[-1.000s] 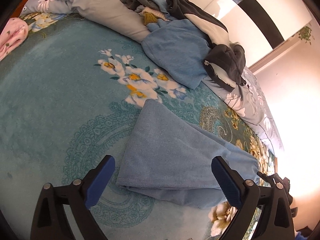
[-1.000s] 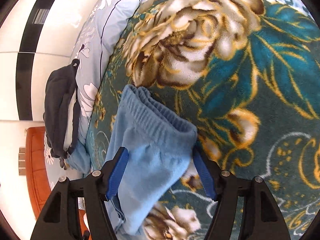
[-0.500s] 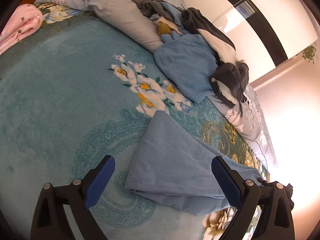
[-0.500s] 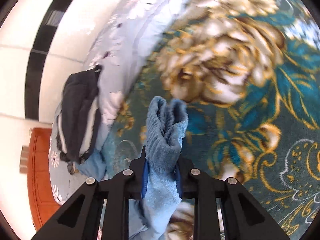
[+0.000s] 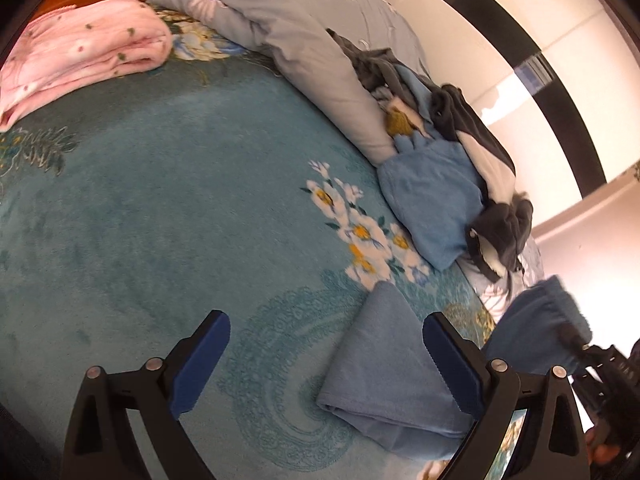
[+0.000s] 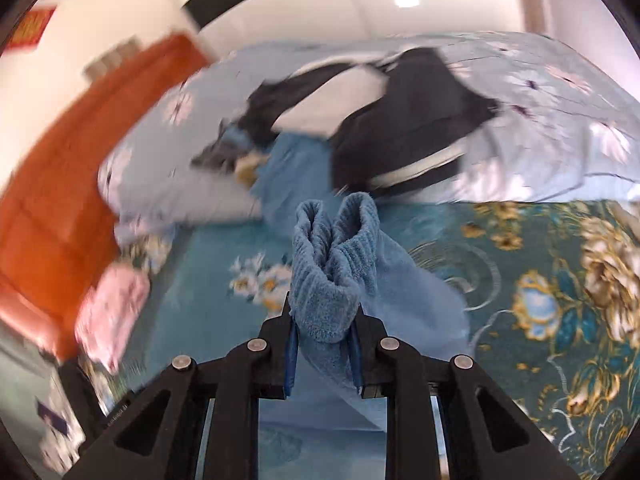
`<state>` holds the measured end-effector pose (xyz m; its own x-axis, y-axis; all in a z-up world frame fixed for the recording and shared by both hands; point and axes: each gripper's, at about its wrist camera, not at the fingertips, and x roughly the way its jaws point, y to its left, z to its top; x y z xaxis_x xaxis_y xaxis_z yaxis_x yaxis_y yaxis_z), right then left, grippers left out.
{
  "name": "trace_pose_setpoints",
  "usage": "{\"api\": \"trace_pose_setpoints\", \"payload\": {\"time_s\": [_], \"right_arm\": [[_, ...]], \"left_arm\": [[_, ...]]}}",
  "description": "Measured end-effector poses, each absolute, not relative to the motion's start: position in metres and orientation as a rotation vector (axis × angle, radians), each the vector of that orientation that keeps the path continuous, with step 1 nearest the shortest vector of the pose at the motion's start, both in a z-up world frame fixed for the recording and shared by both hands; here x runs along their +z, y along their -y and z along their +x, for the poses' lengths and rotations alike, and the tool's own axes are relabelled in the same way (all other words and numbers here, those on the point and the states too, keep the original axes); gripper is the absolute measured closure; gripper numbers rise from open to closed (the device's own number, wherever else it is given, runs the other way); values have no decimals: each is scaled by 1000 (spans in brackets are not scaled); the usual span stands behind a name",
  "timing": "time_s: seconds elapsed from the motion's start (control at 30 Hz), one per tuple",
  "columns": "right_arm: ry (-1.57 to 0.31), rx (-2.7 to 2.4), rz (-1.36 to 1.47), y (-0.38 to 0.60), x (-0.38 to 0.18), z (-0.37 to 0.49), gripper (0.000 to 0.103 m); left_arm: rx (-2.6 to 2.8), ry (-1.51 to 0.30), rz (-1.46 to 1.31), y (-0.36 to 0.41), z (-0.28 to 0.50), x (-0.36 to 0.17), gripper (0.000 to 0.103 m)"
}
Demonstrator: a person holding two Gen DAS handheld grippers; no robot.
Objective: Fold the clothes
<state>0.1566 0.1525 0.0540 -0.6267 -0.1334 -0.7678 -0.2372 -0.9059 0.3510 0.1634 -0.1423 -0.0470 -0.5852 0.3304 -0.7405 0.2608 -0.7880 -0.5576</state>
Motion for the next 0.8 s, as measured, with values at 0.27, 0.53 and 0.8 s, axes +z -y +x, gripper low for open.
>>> {"api": "trace_pose_setpoints", "payload": {"time_s": [0.27, 0.53, 0.8], "right_arm": [[-140, 2747, -1639, -32, -12, 130, 81], [14, 2724, -1821, -6, -47, 133, 59], [-308, 2784, -1806, -49, -24, 139, 52]], "left_arm": [[2559, 1243, -1390, 178, 171, -57, 4], [2503, 1277, -1395, 175, 169, -62, 4], [2400, 1246, -1312, 159, 165, -56, 4]]}}
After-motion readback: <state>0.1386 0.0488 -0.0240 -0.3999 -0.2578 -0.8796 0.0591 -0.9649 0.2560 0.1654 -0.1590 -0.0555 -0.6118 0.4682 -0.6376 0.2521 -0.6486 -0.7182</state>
